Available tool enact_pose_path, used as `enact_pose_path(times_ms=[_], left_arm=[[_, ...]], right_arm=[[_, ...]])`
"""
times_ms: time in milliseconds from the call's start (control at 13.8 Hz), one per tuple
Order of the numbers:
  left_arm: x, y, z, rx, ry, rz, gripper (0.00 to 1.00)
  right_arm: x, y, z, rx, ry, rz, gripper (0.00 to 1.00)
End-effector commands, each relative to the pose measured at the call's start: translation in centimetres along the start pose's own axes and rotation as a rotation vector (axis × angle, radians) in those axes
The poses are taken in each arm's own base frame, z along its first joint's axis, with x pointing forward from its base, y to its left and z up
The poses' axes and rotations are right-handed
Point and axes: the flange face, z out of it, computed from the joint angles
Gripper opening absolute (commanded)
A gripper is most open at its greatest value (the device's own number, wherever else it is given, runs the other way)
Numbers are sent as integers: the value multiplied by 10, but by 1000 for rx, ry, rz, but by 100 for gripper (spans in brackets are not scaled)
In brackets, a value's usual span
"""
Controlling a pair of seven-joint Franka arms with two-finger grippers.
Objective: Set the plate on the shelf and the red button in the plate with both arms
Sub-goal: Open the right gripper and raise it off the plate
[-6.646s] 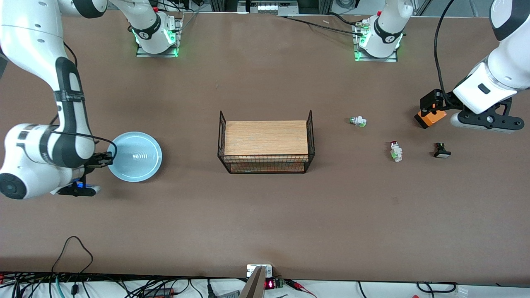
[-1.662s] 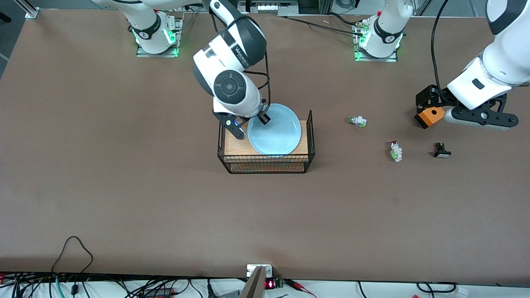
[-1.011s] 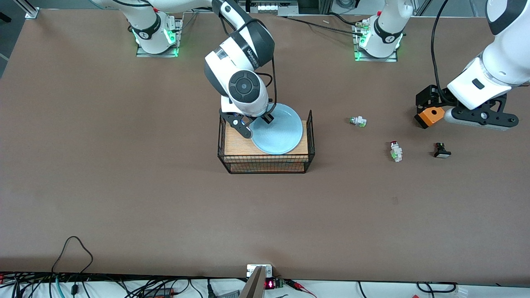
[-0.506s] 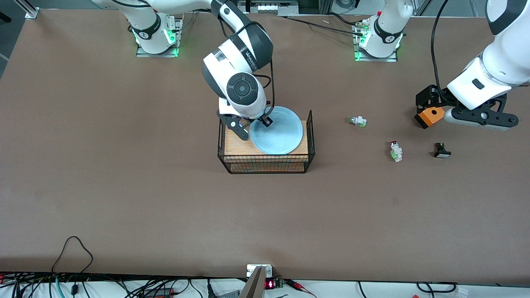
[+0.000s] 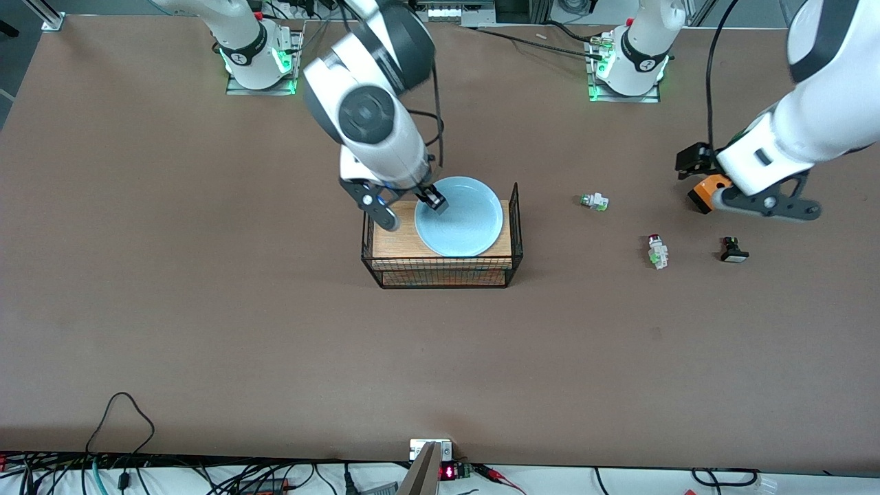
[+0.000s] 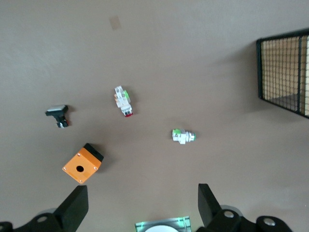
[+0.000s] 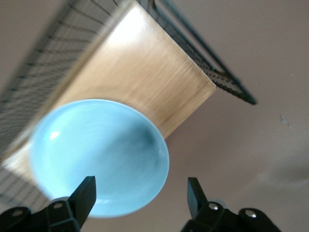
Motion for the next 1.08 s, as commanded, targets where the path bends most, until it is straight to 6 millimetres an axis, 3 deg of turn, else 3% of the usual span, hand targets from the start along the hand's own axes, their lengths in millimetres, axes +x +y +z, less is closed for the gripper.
enact_pose_path(times_ms=[0,72,217,361,506,722,867,1011], left_arm=[[14,-10,20,48,-70,6,100],[19,-16,35,66,-100,0,100],[54,-49,91,83,-145,-28,100],[77,-70,144,70,-118,-43,100],[79,-90,204,53,-75,-76,100],[70,-124,265,18,38,-129,100],[65,-126,293,-30,88,-168,100],[64,-123,311,-100,90,-220,100]], right_arm=[[11,24,-58,32,21,-10,86],[18,31,-67,7,73,-76,86],[34,43,-84,-31,160,-254,86],[73,64,-116,-45,175,-350,86],[113,88,-144,-67,173,-509,86],[185,125,-170,-147,195,-794,86],[232,148,-182,-177,196,-917,87],[269,167,-184,-195,184,-964,100]])
